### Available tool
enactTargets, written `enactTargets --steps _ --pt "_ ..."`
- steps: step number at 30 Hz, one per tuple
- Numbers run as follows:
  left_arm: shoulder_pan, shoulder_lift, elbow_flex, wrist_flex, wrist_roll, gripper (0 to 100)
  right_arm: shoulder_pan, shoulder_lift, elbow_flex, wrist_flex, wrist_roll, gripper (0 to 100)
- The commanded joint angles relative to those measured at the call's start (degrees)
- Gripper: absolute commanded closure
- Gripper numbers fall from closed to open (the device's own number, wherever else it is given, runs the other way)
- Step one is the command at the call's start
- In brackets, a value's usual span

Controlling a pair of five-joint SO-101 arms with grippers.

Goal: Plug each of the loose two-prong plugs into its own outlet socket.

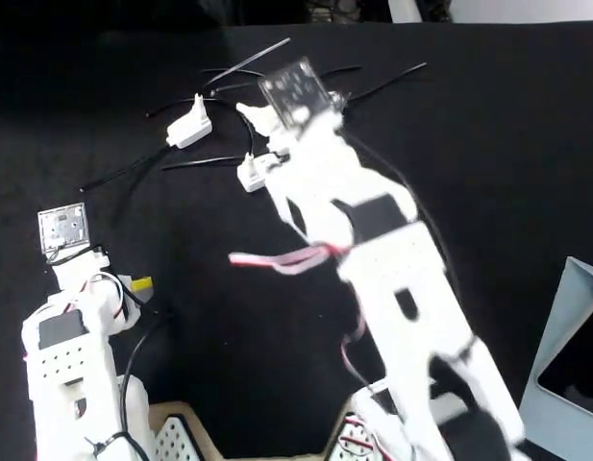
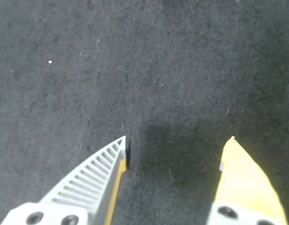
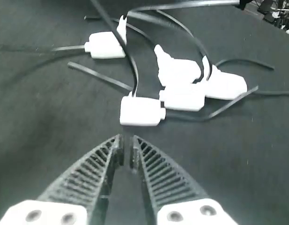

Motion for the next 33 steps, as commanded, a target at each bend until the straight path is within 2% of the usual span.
enactTargets --steps 1,4,9,12,14,20,27,33 --pt "-0.13 -0.79 -0.48 -0.79 -0.26 68 0.00 -9.98 7.60 0.70 -0.62 98.2" --pt "-0.66 -1.67 -1.89 -0.44 0.18 71 -0.09 -15.87 15.34 -0.35 -0.62 98.1" --pt "1.36 -10.55 -0.92 -0.44 -0.18 98 2.46 -23.60 27.74 -7.38 -0.70 98.1" --pt "2.95 -18.11 1.54 2.64 0.18 93 5.10 -27.21 35.12 -11.96 -0.70 98.1" --pt "4.44 -24.26 2.68 5.27 0.00 98 6.95 -29.41 39.60 -14.86 -0.70 98.1" --pt "9.45 -43.96 8.92 11.16 0.00 97 11.16 -36.26 48.84 -19.34 -0.88 98.1" --pt "11.03 -41.14 9.10 11.25 -0.18 97 11.25 -45.41 57.19 -19.16 -11.60 98.1" --pt "11.47 -41.14 11.38 11.25 -0.26 97 11.25 -56.04 66.42 -18.99 -12.84 98.1"
